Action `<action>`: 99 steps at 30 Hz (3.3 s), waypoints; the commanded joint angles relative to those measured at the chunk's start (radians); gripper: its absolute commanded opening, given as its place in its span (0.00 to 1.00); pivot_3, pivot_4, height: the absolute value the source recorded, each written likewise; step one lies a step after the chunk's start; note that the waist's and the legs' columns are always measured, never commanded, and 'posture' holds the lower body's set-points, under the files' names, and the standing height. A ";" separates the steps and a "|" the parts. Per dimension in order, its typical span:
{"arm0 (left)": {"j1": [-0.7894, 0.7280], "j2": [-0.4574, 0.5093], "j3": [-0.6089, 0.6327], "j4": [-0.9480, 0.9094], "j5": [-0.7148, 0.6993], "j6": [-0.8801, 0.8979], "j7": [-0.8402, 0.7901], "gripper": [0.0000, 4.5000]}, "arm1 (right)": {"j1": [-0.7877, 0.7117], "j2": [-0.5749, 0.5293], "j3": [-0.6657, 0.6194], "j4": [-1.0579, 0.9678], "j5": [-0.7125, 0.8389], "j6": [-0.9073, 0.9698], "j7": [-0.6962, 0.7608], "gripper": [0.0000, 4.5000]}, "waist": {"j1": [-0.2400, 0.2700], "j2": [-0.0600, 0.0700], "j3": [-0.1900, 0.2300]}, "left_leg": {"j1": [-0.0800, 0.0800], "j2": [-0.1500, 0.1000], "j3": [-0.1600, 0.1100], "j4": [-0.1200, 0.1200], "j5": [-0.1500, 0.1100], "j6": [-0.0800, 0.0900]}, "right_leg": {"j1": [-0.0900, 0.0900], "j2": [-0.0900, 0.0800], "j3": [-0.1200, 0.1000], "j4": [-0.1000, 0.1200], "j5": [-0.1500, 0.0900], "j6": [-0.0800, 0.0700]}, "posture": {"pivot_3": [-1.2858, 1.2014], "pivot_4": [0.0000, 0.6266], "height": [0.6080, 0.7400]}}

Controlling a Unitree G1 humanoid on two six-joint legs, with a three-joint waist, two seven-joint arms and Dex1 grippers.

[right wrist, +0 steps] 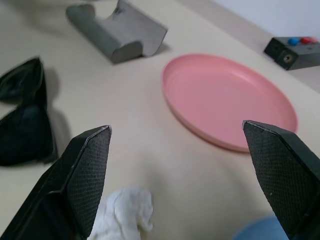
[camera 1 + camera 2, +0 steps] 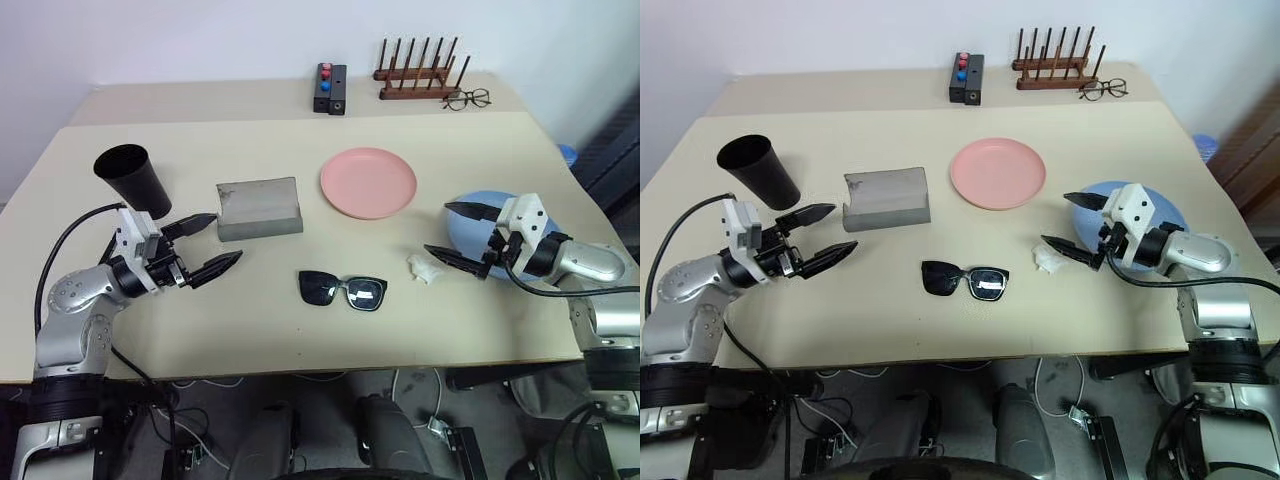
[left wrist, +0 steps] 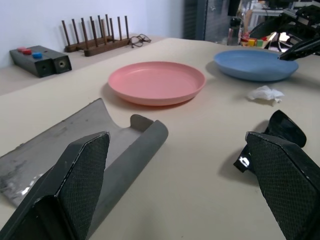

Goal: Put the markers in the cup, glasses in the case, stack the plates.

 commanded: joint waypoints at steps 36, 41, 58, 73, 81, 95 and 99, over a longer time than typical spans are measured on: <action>-0.021 0.156 0.081 -0.054 -0.034 0.150 0.052 1.00 | -0.143 0.245 0.046 -0.137 0.061 0.137 -0.152 0.95 | 0.003 0.002 0.001 | -0.001 -0.001 0.000 0.000 0.000 0.000 | -0.002 0.001 0.000 0.000 0.000 0.000 | 0.52 0.24 1.00; -0.013 0.219 0.157 0.069 0.048 0.139 0.173 1.00 | -0.141 0.288 0.099 -0.220 0.065 0.145 -0.148 0.95 | -0.003 0.002 0.001 | 0.000 -0.001 0.001 -0.002 0.000 0.000 | -0.002 0.002 0.000 0.000 0.000 0.000 | 0.52 0.24 1.00; -0.126 0.323 0.224 0.369 0.184 0.393 0.531 1.00 | -0.172 0.410 0.221 -0.184 -0.004 0.087 -0.163 0.95 | 0.005 0.001 0.001 | 0.000 -0.001 0.000 -0.002 0.000 -0.001 | -0.003 0.002 0.000 0.002 0.000 0.000 | 0.52 0.24 1.00; -0.461 0.200 0.067 0.948 0.322 0.205 0.553 1.00 | -0.106 0.342 0.192 -0.265 -0.008 0.117 -0.211 0.95 | 0.002 -0.001 0.000 | -0.001 -0.002 0.000 -0.002 0.003 -0.005 | -0.004 0.002 -0.001 0.003 0.000 0.000 | 0.52 0.24 1.00; -0.422 0.226 -0.020 0.916 0.379 0.315 0.491 0.48 | -0.099 0.336 0.196 -0.269 -0.009 0.118 -0.226 0.97 | -0.004 -0.001 0.000 | 0.000 -0.002 0.000 -0.002 0.002 -0.003 | -0.003 0.002 -0.001 0.004 0.000 0.000 | 0.52 0.24 1.00; -0.053 0.429 0.025 0.390 0.296 0.680 0.325 0.01 | -0.101 0.336 0.201 -0.238 -0.019 0.095 -0.214 0.97 | -0.045 0.000 0.000 | 0.003 -0.001 0.000 -0.012 0.002 -0.004 | -0.008 0.002 0.007 0.004 0.000 0.000 | 0.52 0.24 1.00; 0.071 0.444 0.091 0.226 0.253 0.779 0.314 0.01 | -0.105 0.338 0.204 -0.225 -0.023 0.083 -0.209 0.97 | -0.038 0.000 0.000 | 0.003 -0.002 0.000 -0.012 0.002 -0.004 | -0.008 0.002 0.007 0.003 0.000 0.000 | 0.52 0.24 1.00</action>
